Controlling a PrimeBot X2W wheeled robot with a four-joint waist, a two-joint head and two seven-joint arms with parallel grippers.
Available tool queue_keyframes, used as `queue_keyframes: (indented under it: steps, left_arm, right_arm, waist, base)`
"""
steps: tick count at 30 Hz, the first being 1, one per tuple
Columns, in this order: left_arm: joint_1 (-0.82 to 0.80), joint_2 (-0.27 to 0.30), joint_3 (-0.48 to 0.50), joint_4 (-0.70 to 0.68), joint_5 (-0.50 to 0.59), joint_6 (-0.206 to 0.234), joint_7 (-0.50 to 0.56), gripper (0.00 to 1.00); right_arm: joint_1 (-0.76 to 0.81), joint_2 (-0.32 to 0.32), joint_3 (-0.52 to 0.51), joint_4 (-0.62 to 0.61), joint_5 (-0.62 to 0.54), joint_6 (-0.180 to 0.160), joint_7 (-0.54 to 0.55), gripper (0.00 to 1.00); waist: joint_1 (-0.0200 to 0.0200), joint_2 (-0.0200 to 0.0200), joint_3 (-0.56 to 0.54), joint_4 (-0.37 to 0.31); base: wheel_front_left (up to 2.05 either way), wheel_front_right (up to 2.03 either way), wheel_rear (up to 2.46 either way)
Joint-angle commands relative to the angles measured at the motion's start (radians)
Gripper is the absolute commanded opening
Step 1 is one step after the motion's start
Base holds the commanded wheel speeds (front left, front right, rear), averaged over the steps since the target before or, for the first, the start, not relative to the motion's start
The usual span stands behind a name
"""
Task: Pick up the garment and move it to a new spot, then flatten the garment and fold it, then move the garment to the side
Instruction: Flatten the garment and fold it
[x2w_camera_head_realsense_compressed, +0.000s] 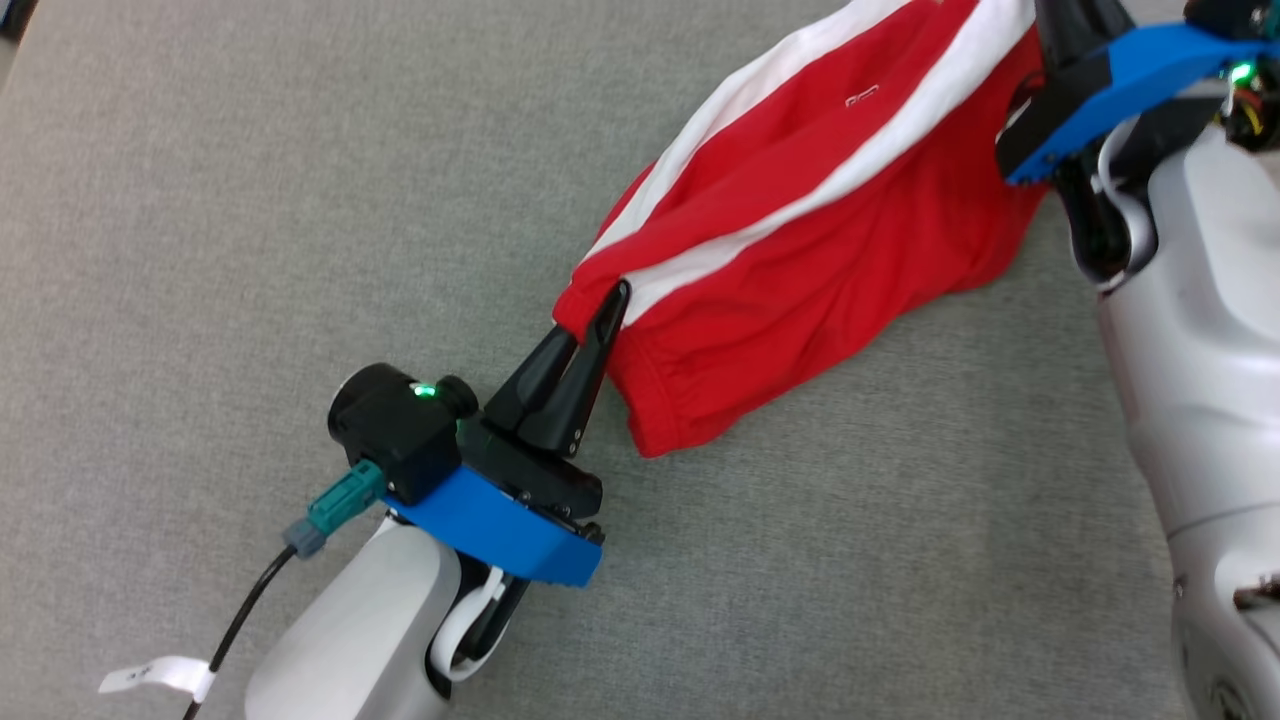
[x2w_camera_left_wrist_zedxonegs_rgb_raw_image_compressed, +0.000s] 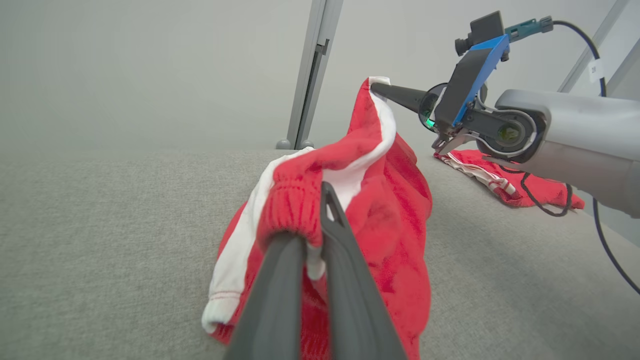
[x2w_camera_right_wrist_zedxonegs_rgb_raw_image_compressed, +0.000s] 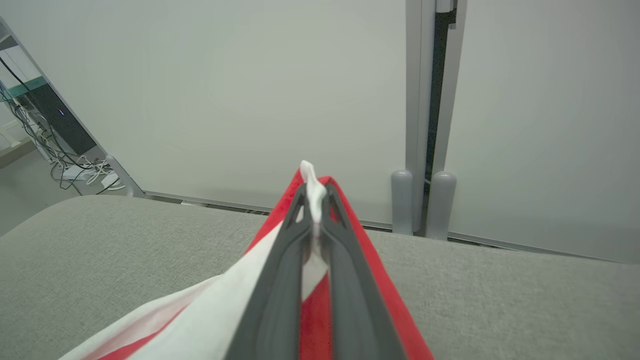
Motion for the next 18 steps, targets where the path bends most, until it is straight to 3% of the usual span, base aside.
queue_keyframes:
  steps: [1,11,12,13,14,15,18]
  left_arm:
    - [-0.019,-0.002,0.006,0.007,0.000,-0.001,-0.004,0.00]
    - [-0.072,-0.043,0.012,0.069,-0.011,-0.001,-0.004,0.00]
    - [-0.072,-0.046,0.009,0.076,-0.011,-0.001,-0.004,0.00]
    - [-0.070,-0.047,0.008,0.084,-0.009,-0.001,-0.004,0.00]
    - [-0.070,-0.051,0.013,0.093,-0.007,-0.001,-0.004,0.25]
    - [-0.071,-0.055,0.018,0.100,-0.004,-0.001,-0.004,0.98]
    - [-0.048,-0.068,0.043,0.112,0.010,-0.001,-0.004,1.00]
  right_arm:
    - [-0.029,-0.001,-0.002,0.020,-0.011,0.001,-0.009,0.00]
    - [-0.196,0.020,-0.029,0.266,-0.096,0.001,-0.058,0.00]
    - [-0.205,0.023,-0.029,0.280,-0.102,0.001,-0.067,0.28]
    - [-0.212,0.026,-0.030,0.291,-0.106,0.001,-0.080,0.75]
    - [-0.217,0.027,-0.029,0.304,-0.113,0.001,-0.088,1.00]
    - [-0.220,0.026,-0.025,0.313,-0.119,0.001,-0.098,1.00]
    - [-0.219,0.021,-0.020,0.344,-0.119,0.001,-0.119,1.00]
  waist:
    - [-0.0003,0.0000,0.031,0.028]
    - [-0.0003,0.0000,0.078,0.052]
    - [-0.0003,0.0000,0.080,0.053]
    - [-0.0003,0.0000,0.081,0.053]
    - [-0.0003,0.0000,0.082,0.053]
    - [-0.0003,0.0000,0.082,0.052]
    - [-0.0003,0.0000,0.071,0.047]
  base:
    - [0.00,0.00,0.00]
    - [0.00,0.00,0.00]
    - [0.00,0.00,0.00]
    - [0.00,0.00,0.00]
    - [0.00,0.00,0.00]
    - [0.00,0.00,0.00]
    - [0.00,0.00,0.00]
